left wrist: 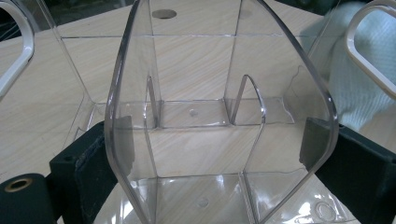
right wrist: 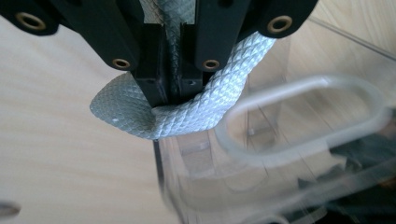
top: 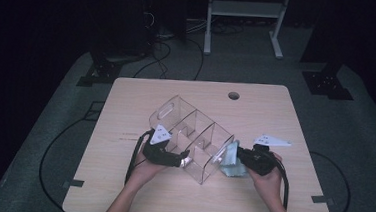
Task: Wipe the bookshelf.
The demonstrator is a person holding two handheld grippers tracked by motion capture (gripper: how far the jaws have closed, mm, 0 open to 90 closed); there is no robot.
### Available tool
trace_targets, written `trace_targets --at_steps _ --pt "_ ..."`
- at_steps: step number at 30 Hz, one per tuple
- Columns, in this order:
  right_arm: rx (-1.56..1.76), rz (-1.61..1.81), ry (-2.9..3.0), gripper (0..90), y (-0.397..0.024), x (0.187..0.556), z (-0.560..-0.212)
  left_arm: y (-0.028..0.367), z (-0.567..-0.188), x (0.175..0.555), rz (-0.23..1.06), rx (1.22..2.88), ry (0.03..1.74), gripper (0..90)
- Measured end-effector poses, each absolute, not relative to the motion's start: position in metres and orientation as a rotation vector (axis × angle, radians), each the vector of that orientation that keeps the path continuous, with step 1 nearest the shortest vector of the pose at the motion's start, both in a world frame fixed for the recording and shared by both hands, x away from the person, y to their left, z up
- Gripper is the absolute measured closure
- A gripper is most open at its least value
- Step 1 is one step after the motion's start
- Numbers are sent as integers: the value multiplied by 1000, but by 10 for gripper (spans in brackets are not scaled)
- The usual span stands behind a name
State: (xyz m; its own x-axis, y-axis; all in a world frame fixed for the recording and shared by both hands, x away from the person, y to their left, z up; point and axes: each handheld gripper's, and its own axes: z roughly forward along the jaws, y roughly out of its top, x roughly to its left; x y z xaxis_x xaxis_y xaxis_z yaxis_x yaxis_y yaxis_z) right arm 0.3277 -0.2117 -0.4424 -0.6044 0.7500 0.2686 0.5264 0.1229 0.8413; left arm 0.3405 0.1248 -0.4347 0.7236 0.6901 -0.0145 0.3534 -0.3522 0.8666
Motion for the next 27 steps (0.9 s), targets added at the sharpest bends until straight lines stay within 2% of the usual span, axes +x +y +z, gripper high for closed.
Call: trace_targets --at_steps 5,17,27 --pt "1238 1508 2132 832 -214 329 -423 124 -434 340 446 1970 796 63" --pt "1352 1403 2275 832 -207 338 -475 123 -434 340 445 1966 796 61" --pt "1364 1414 2259 833 -208 339 -473 123 -434 340 445 1964 797 57"
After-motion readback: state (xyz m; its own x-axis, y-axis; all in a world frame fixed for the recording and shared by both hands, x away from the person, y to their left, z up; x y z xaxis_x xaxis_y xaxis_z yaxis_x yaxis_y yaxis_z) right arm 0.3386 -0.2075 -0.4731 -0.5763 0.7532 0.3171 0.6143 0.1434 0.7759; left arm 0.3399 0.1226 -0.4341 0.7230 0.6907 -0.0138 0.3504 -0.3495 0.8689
